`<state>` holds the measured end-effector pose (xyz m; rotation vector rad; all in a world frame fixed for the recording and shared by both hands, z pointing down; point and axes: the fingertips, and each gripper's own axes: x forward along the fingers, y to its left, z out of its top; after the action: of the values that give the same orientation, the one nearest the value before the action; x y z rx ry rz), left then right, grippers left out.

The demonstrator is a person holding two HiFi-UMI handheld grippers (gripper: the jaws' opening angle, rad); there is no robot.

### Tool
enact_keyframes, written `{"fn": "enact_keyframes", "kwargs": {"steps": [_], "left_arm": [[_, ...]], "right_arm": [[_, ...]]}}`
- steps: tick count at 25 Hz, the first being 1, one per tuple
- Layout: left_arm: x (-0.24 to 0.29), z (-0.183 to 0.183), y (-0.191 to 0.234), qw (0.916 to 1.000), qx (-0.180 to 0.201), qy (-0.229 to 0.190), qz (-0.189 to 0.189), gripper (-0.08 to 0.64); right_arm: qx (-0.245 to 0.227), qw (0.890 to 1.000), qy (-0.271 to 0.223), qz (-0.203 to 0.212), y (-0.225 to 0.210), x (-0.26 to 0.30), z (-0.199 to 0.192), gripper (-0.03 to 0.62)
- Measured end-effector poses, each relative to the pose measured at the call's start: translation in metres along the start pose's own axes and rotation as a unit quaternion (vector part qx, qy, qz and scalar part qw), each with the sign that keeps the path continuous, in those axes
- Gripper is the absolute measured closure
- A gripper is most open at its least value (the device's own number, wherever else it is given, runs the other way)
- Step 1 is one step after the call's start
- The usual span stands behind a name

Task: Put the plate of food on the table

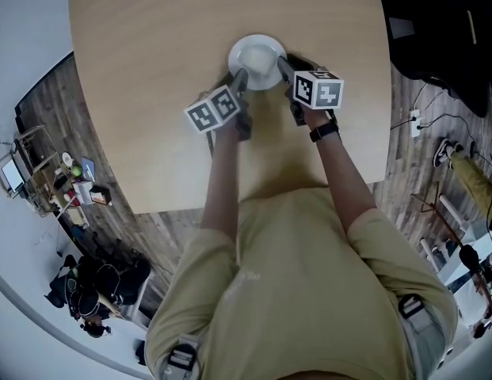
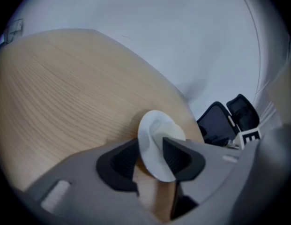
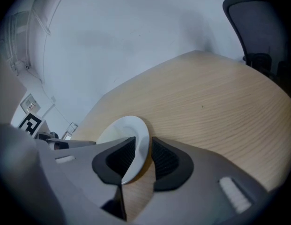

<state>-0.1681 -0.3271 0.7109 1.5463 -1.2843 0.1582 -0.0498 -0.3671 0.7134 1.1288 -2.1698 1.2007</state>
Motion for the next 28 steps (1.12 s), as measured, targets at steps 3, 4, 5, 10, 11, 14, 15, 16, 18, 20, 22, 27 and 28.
{"fn": "enact_keyframes", "kwargs": {"steps": [3, 4, 5, 10, 11, 14, 15, 16, 18, 20, 22, 27, 28], "left_arm": [[-0.006, 0.0, -0.006, 1.0, 0.002, -0.004, -0.002, 0.323], [-0.01, -0.001, -0.007, 0.9999, 0.009, -0.006, 0.003, 0.312], [-0.015, -0.001, -0.008, 0.9998, 0.016, -0.008, 0.008, 0.297], [-0.049, -0.001, -0.024, 0.9978, 0.049, -0.041, 0.016, 0.314], [-0.057, 0.0, -0.027, 0.9968, 0.06, -0.05, 0.017, 0.323], [-0.083, 0.001, -0.045, 0.9917, 0.096, -0.085, 0.0, 0.353], [-0.091, 0.0, -0.055, 0.9894, 0.106, -0.099, -0.014, 0.354], [-0.1, -0.001, -0.067, 0.9868, 0.115, -0.111, -0.027, 0.356], [-0.117, -0.004, -0.089, 0.9802, 0.139, -0.133, -0.046, 0.375], [-0.135, -0.008, -0.108, 0.9721, 0.17, -0.152, -0.052, 0.41], [-0.15, -0.015, -0.123, 0.9636, 0.207, -0.162, -0.048, 0.431], [-0.174, -0.039, -0.157, 0.9428, 0.275, -0.186, -0.028, 0.491], [-0.18, -0.043, -0.163, 0.94, 0.277, -0.197, -0.029, 0.505]], "right_arm": [[-0.011, 1.0, -0.012, -0.009, -0.002, -0.008, 0.003, 0.474], [-0.012, 1.0, -0.016, -0.009, -0.003, -0.013, 0.003, 0.474], [-0.014, 1.0, -0.02, -0.009, -0.002, -0.019, 0.005, 0.474], [-0.041, 0.998, -0.057, -0.002, 0.009, -0.061, 0.012, 0.474], [-0.05, 0.997, -0.065, -0.002, 0.014, -0.069, 0.013, 0.474], [-0.081, 0.992, -0.095, -0.004, 0.027, -0.098, 0.015, 0.478], [-0.089, 0.99, -0.108, -0.004, 0.032, -0.109, 0.016, 0.484], [-0.097, 0.988, -0.12, -0.003, 0.037, -0.12, 0.016, 0.49], [-0.113, 0.983, -0.146, -0.001, 0.048, -0.143, 0.018, 0.501], [-0.13, 0.977, -0.171, 0.002, 0.061, -0.163, 0.018, 0.516], [-0.15, 0.97, -0.193, 0.005, 0.075, -0.181, 0.017, 0.529], [-0.212, 0.945, -0.249, -0.013, 0.094, -0.229, 0.011, 0.532], [-0.217, 0.941, -0.259, -0.017, 0.096, -0.238, 0.009, 0.535]]}}
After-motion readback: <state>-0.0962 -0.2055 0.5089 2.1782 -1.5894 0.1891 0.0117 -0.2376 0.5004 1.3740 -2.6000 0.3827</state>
